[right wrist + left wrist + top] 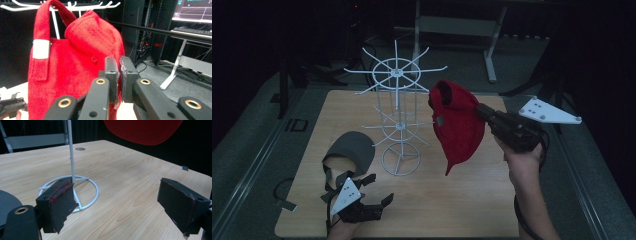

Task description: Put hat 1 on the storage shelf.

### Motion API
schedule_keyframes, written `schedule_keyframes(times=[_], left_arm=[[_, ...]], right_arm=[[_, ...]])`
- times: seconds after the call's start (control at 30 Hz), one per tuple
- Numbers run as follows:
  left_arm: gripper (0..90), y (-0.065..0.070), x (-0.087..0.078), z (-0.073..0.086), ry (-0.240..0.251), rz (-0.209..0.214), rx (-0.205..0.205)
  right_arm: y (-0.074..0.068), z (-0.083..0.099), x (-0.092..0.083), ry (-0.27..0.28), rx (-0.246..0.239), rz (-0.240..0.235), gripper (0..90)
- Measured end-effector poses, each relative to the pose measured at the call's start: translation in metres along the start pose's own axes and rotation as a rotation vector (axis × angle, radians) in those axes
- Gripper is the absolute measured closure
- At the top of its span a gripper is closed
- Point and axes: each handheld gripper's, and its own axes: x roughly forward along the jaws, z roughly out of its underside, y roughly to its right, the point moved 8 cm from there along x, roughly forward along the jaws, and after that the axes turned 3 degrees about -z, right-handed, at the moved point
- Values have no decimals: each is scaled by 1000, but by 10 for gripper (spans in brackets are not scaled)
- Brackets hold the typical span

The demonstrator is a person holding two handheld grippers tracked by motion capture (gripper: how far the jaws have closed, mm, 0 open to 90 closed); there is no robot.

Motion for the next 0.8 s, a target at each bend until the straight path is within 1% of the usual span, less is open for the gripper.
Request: schedule_keyframes(times=[0.13,0.17,0.2,0.27,0.3,0.37,0.5,0.63,0.8], left_arm=[[146,0,0,1,-1,0,-5],[146,0,0,0,-1,-1,-4],[146,0,0,0,0,-1,-3],[146,0,0,1,0,0,-6],[146,0,1,1,2,0,-7],[146,0,1,1,3,1,-9],[146,0,1,2,-3,-1,-7],[146,-1,1,3,-5,-1,-7],[146,-1,1,4,-7,4,-14]], right_arm=[[-2,8,-5,4,24,-27,847],[-3,10,-6,5,30,-40,837],[-4,11,-7,6,37,-53,816],[-5,14,-9,8,42,-71,722],[-6,15,-9,6,48,-81,705],[-6,19,-12,2,45,-78,654],[-6,25,-18,2,54,-84,615],[-5,30,-22,-4,61,-79,585],[0,38,-33,-2,61,-63,523]])
